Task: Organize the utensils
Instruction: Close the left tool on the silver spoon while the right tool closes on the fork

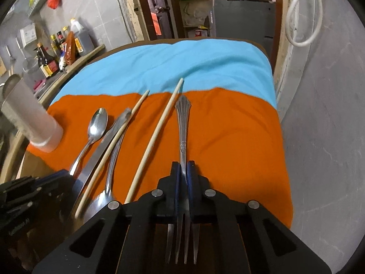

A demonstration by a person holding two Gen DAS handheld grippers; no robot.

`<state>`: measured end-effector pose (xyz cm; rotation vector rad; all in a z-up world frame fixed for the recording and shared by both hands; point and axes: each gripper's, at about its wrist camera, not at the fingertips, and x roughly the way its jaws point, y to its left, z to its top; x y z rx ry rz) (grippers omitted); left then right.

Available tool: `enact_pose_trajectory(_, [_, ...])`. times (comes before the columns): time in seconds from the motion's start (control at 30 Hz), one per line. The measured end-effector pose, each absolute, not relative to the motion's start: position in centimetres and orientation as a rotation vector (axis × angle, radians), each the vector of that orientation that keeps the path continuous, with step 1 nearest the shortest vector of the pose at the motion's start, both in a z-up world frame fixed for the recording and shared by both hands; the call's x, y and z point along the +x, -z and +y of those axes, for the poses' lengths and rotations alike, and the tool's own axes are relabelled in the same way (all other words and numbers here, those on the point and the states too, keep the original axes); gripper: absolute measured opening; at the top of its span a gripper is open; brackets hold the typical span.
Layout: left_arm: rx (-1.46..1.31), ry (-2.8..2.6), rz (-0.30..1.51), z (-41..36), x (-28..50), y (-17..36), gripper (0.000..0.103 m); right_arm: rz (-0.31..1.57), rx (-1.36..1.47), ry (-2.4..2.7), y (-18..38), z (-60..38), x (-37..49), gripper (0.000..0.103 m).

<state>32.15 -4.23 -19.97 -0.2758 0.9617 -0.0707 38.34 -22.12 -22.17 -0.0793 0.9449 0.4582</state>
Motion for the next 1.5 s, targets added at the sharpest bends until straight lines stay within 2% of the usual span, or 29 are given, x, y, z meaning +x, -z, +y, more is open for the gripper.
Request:
enact_pose_trajectory(0.2, [-0.276, 0.073, 0.97, -4.5, 31.7, 19.8, 0.009, 0.95, -0.059, -0.462, 22.1, -22.5, 37.8, 0.005])
enact_pose_trajectory(0.3, [-0.237, 0.088, 0.963, -4.7, 32.4, 19.7, 0.013, 0.949, -0.057, -0.48, 22.2, -22.3, 38.8, 0.005])
enact_pose_trajectory(0.37, [-0.214, 0.092, 0.961, -4.6, 32.9, 19.6, 0.027, 0.948, -0.055, -0.494, 22.2, -22.3, 39.2, 0.005])
enact_pose_trajectory(0.43, [-0.216, 0.09, 0.944, -4.3, 33.3, 19.5, 0.034, 0.947, -0.057, -0.51, 22.2, -22.3, 39.7, 0.006])
enact_pose_trajectory(1.0, [-0.147, 0.051, 0.923, -3.7, 38.7, 20.3, 0.034, 0.947, -0.126, -0.553, 22.4, -20.2, 43.7, 0.01])
enact_pose_trajectory(1.1, [-0.146, 0.065, 0.928, -3.9, 39.4, 20.5, 0.034, 0.94, -0.111, -0.558, 22.4, -20.4, 43.6, 0.01])
enact_pose_trajectory(1.13, [-0.149, 0.072, 0.929, -3.9, 39.5, 20.6, 0.031, 0.941, -0.107, -0.56, 22.4, -20.4, 43.6, 0.01])
enact_pose_trajectory(1.17, [-0.153, 0.077, 0.931, -4.0, 39.6, 20.6, 0.021, 0.942, -0.101, -0.564, 22.5, -20.5, 43.7, 0.01])
enact_pose_trajectory(1.2, [-0.158, 0.082, 0.938, -3.9, 39.7, 20.8, 0.017, 0.942, -0.096, -0.567, 22.5, -20.5, 43.7, 0.01])
enact_pose_trajectory(1.4, [-0.235, 0.101, 0.953, -3.1, 39.5, 20.8, 0.005, 0.951, -0.068, -0.582, 22.4, -20.8, 44.0, 0.011])
enact_pose_trajectory(1.43, [-0.244, 0.107, 0.954, -3.1, 39.5, 20.7, 0.005, 0.951, -0.072, -0.582, 22.4, -20.8, 44.0, 0.012])
enact_pose_trajectory(1.5, [-0.244, 0.116, 0.955, -3.3, 39.4, 20.6, 0.004, 0.955, -0.088, -0.596, 22.3, -20.5, 44.0, 0.022])
